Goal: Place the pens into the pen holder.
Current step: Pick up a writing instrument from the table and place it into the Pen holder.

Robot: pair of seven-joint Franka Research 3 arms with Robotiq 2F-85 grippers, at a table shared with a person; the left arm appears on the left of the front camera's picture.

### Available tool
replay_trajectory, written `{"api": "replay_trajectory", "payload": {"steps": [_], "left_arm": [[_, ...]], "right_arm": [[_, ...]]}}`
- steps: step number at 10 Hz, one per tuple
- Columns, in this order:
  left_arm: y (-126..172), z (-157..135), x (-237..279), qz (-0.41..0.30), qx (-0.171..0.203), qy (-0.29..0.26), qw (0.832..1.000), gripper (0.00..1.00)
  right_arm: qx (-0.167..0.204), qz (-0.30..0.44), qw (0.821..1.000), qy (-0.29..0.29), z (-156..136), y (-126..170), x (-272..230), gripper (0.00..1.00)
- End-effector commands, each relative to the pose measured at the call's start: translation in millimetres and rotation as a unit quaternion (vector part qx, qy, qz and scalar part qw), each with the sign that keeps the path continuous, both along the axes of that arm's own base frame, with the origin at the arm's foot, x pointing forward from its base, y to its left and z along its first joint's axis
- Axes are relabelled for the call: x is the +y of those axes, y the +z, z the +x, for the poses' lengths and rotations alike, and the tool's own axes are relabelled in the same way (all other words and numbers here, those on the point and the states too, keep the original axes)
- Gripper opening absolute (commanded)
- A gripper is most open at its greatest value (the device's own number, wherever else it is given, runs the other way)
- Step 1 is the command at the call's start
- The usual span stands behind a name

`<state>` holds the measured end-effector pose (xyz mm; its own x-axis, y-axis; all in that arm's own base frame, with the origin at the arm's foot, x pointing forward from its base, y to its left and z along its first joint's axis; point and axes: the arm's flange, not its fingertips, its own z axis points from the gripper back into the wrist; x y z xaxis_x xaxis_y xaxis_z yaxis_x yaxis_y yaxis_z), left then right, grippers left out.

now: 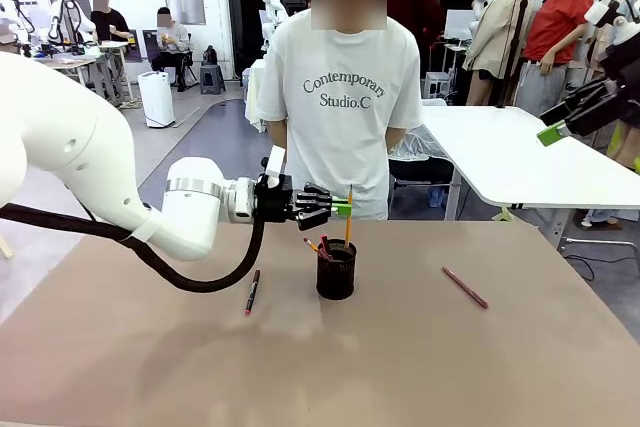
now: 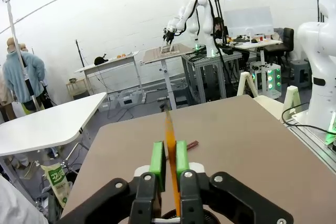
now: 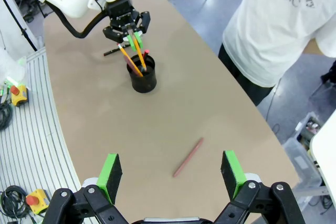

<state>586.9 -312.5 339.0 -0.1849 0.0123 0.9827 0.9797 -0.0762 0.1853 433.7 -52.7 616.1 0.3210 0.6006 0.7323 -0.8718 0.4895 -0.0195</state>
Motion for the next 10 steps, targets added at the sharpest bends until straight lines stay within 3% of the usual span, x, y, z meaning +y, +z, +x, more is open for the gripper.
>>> {"api": "replay_trajectory", "payload": {"steps": [1, 2, 3, 10], "left_arm": [[3.6, 1.5, 1.5, 0.0, -0.013, -0.001, 1.0, 0.68], [4.0, 0.1, 1.3, -0.002, -0.013, 0.0, 1.0, 0.88], [4.4, -1.1, 1.3, -0.002, -0.014, 0.001, 1.0, 1.0], [4.8, 0.1, 0.2, -0.001, -0.004, 0.0, 1.0, 1.0]], "right_arm": [[-0.003, 0.005, 1.0, 0.0, -0.9, 1.6, 1.1, 1.0], [-0.003, 0.005, 1.0, 0.0, -0.9, 1.6, 1.1, 1.0], [-0.003, 0.005, 1.0, 0.0, -0.9, 1.6, 1.1, 1.0], [-0.003, 0.005, 1.0, 0.0, -0.9, 1.6, 1.1, 1.0]]}}
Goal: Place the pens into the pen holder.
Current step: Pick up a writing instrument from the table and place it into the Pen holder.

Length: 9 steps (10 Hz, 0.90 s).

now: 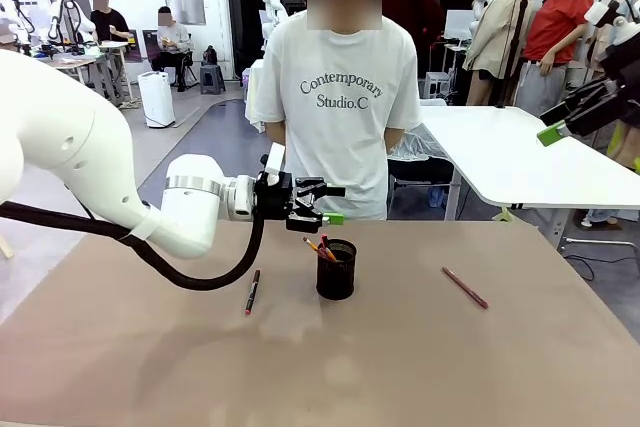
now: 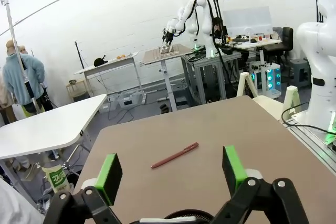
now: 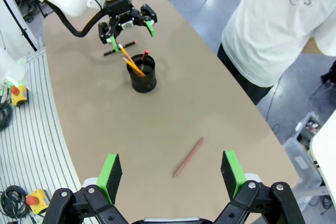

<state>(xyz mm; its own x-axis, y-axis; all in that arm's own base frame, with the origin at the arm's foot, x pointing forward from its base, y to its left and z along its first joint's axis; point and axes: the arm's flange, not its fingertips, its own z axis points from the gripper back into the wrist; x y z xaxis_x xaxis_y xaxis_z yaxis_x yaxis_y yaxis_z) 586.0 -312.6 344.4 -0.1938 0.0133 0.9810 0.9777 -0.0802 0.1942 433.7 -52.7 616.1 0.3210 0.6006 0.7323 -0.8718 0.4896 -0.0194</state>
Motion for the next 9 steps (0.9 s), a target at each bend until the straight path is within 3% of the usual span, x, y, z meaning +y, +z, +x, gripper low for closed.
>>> {"api": "replay_trajectory", "payload": {"steps": [1, 5, 9], "left_arm": [[-1, 1, 0, -0.001, 0.0, 0.002, 1.0, 1.0], [-2, 0, 0, 0.0, 0.001, 0.0, 1.0, 1.0], [43, -11, 69, 0.049, -0.017, -0.001, 0.999, 1.0]], "right_arm": [[-0.003, 0.005, 1.0, 0.0, -1, 2, 1, 1.0], [-0.003, 0.005, 1.0, 0.0, -1, 2, 1, 1.0], [-0.003, 0.005, 1.0, 0.0, -1, 2, 1, 1.0]]}}
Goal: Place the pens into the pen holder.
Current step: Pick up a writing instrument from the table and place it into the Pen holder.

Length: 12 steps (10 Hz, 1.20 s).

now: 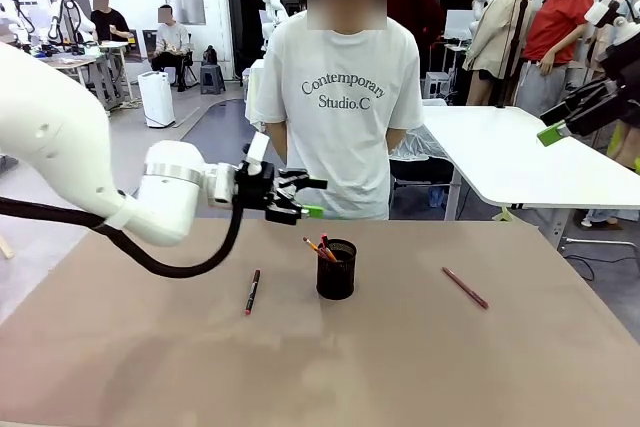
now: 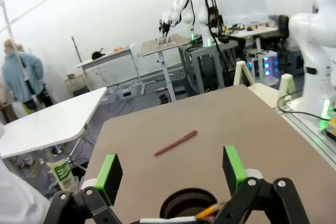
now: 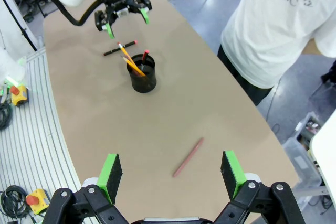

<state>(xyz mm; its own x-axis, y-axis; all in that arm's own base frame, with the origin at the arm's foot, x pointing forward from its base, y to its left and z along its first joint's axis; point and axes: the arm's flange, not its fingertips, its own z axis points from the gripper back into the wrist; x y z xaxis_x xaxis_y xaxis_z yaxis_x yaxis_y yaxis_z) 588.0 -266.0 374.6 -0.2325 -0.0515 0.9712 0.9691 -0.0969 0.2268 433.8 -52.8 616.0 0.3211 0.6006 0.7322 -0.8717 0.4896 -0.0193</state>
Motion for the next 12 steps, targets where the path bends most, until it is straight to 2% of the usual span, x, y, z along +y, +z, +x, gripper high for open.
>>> {"api": "replay_trajectory", "payload": {"steps": [1, 3, 4, 7, 10, 11, 12], "left_arm": [[25, -19, 34, 0.04, -0.004, 0.009, 0.999, 1.0], [47, -26, 63, 0.088, -0.019, 0.014, 0.996, 1.0], [52, -29, 73, 0.091, -0.019, 0.013, 0.996, 1.0], [73, -32, 116, 0.135, 0.018, 0.017, 0.991, 1.0], [84, -31, 137, 0.184, 0.026, 0.016, 0.982, 1.0], [84, -33, 140, 0.225, 0.055, 0.036, 0.972, 1.0], [80, -37, 135, 0.294, 0.097, 0.078, 0.948, 1.0]], "right_arm": [[-0.003, 0.005, 1.0, 0.0, -1, 2, 1, 1.0], [-0.003, 0.005, 1.0, 0.0, -1, 2, 1, 1.0], [-0.003, 0.005, 1.0, 0.0, -1, 2, 1, 1.0], [-0.003, 0.005, 1.0, 0.0, -1, 2, 1, 1.0], [-0.003, 0.005, 1.0, 0.0, -1, 2, 1, 1.0], [-0.003, 0.005, 1.0, 0.0, -1, 2, 1, 1.0], [-0.003, 0.005, 1.0, 0.0, -1, 2, 1, 1.0]]}}
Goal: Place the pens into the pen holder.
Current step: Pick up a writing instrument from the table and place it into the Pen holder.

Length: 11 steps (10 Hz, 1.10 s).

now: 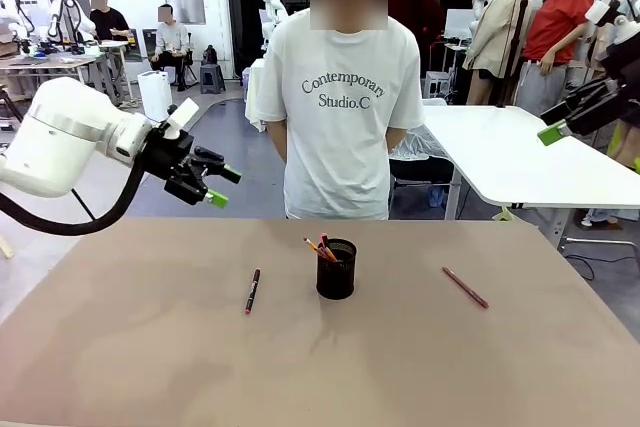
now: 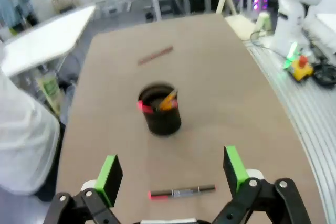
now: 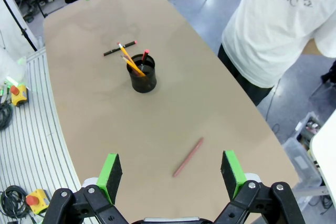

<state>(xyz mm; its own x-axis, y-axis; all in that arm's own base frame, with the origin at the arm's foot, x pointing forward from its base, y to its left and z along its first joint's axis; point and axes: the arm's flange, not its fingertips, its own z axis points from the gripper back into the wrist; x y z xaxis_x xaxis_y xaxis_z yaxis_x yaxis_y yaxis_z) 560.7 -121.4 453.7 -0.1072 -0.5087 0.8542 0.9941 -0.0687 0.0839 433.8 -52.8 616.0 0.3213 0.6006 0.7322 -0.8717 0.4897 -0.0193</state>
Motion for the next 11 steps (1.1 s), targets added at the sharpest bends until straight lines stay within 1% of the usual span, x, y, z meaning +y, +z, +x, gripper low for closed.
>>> {"api": "replay_trajectory", "payload": {"steps": [1, 2, 3, 4, 5, 6, 7, 8, 11], "left_arm": [[-4, -8, -16, 0.102, 0.069, 0.067, 0.99, 1.0], [-4, -8, -20, 0.149, 0.094, 0.091, 0.98, 1.0], [-10, -13, -34, 0.183, 0.108, 0.116, 0.97, 1.0], [-18, -11, -41, 0.213, 0.118, 0.142, 0.96, 1.0], [-20, -15, -45, 0.25, 0.143, 0.143, 0.947, 1.0], [-28, -11, -54, 0.26, 0.137, 0.145, 0.945, 1.0], [-31, -5, -58, 0.204, 0.138, 0.096, 0.964, 1.0], [-30, -15, -52, 0.244, 0.124, 0.152, 0.95, 1.0], [-30, -15, -52, 0.244, 0.124, 0.152, 0.95, 1.0]], "right_arm": [[-0.003, 0.005, 1.0, 0.0, -1, 2, 1, 1.0], [-0.003, 0.005, 1.0, 0.0, -1, 2, 1, 1.0], [-0.003, 0.005, 1.0, 0.0, -1, 2, 1, 1.0], [-0.003, 0.005, 1.0, 0.0, -1, 2, 1, 1.0], [-0.003, 0.005, 1.0, 0.0, -1, 2, 1, 1.0], [-0.003, 0.005, 1.0, 0.0, -1, 2, 1, 1.0], [-0.003, 0.005, 1.0, 0.0, -1, 2, 1, 1.0], [-0.003, 0.005, 1.0, 0.0, -1, 2, 1, 1.0], [-0.003, 0.005, 1.0, 0.0, -1, 2, 1, 1.0]]}}
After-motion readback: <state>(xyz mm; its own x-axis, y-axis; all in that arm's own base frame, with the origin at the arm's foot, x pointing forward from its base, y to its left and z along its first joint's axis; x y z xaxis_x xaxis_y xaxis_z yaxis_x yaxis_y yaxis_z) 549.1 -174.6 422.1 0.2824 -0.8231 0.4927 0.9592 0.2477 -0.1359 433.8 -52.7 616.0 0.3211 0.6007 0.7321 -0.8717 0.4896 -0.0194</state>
